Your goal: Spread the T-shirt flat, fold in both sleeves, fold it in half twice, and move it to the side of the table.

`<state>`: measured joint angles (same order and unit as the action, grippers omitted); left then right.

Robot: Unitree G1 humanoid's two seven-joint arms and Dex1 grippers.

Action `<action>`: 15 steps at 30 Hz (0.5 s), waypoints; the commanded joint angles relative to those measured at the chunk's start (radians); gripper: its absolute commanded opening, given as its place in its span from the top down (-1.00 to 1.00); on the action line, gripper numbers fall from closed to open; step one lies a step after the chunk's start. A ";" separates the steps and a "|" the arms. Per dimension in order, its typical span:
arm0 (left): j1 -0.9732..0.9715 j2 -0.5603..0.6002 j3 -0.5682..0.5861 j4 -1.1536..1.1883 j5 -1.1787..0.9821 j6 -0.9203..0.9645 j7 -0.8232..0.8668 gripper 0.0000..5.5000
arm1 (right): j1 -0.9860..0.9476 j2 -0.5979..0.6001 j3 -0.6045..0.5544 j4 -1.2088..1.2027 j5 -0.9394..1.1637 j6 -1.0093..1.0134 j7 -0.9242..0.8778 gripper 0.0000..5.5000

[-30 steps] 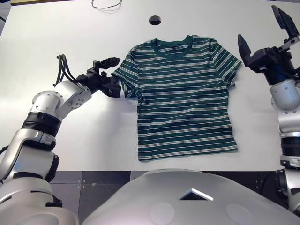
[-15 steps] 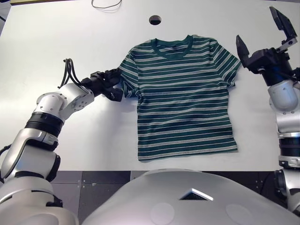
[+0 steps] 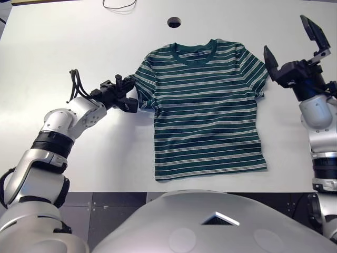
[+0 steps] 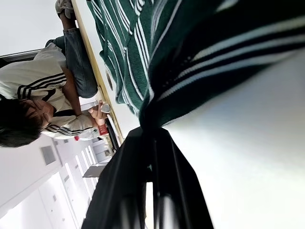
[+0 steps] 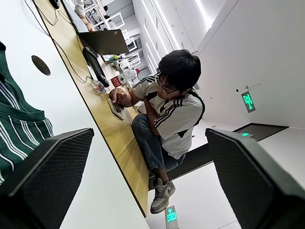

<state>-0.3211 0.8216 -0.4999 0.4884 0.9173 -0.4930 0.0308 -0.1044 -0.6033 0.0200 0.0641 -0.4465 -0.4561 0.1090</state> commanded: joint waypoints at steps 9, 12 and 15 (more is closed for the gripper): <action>0.059 -0.123 0.084 -0.175 -0.019 0.105 0.104 0.95 | -0.008 -0.005 0.000 0.065 -0.011 -0.012 -0.025 -0.58; 0.028 -0.151 0.053 -0.123 0.003 0.093 0.115 0.95 | -0.009 -0.007 -0.001 0.071 -0.011 -0.013 -0.030 -0.58; -0.005 -0.182 0.010 -0.072 0.029 0.069 0.112 0.95 | -0.012 -0.006 0.000 0.077 -0.013 -0.014 -0.037 -0.58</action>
<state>-0.2910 0.6595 -0.4611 0.3850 0.9212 -0.4064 0.1427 -0.1052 -0.6027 0.0205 0.1298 -0.4500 -0.4655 0.0759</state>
